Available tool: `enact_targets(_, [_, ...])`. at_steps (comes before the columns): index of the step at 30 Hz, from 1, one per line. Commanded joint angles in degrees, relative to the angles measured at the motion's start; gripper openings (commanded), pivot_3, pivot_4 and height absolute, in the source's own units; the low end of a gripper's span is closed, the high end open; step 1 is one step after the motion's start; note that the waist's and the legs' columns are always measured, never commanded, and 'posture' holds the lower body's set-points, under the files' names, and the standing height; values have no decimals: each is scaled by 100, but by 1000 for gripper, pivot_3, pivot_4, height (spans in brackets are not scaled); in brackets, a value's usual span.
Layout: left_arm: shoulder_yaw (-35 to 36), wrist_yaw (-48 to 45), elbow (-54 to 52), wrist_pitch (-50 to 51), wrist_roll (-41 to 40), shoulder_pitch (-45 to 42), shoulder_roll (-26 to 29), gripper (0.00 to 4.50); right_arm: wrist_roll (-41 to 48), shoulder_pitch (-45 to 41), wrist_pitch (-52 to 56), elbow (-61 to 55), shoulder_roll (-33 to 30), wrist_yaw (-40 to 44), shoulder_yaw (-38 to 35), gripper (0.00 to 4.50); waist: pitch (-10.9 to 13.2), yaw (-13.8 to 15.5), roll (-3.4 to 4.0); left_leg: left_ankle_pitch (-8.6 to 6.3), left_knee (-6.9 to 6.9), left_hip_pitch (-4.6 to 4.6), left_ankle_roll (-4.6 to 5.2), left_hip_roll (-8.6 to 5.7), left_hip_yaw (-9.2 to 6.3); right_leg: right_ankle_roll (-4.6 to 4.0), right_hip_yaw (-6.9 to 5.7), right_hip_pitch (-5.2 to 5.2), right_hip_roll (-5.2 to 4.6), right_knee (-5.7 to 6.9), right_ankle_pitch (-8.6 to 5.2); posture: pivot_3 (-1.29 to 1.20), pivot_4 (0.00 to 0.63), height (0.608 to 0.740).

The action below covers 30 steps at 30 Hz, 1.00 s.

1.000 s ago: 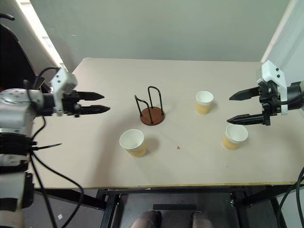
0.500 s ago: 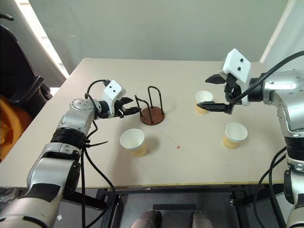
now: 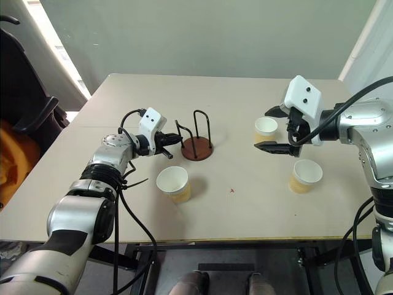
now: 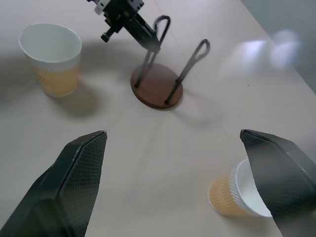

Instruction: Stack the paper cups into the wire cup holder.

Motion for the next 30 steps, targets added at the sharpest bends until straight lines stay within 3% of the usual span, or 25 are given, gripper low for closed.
enact_targets(1, [278,-397,-275,-3,-294,-238,27,42,182,10,34,-222,-155,74,-206,4500,0,0,0,0,0,0,1,0,1,1,1,0,0,0,1,0,150,740])
enact_targets(3, [242,-935,-782,204,-434,-97,61,42,404,154,112,-391,-398,412,-244,4500,1,21,-2,1,1,-4,2,-2,1,4,1,0,1,-1,0,0,150,740])
enact_targets(7, [44,-2029,-2847,1212,-939,489,279,42,970,623,158,-745,-1024,1168,-504,4500,1,46,-3,12,10,-20,-15,-17,5,24,11,-2,3,-2,-16,0,150,740])
enact_targets(14, [-437,-2027,-5645,2587,-1389,1334,258,42,1237,1314,-19,-1060,-1495,1601,-588,4500,-1,42,-4,-16,76,-19,-6,-21,33,45,21,18,5,4,-35,0,150,740])
enact_targets(20, [-945,-1740,-6379,2866,-1288,1770,98,42,978,1505,-158,-1162,-1554,1498,-381,4500,-1,36,-4,-39,91,-1,51,-8,39,40,21,34,0,8,-30,0,150,740])
enact_targets(30, [-1524,-1355,-6302,2629,-914,1951,-78,42,777,1584,-111,-1042,-1667,1336,-339,4500,-1,36,-4,-47,86,55,67,-6,31,0,22,98,-3,-1,-47,0,150,740])
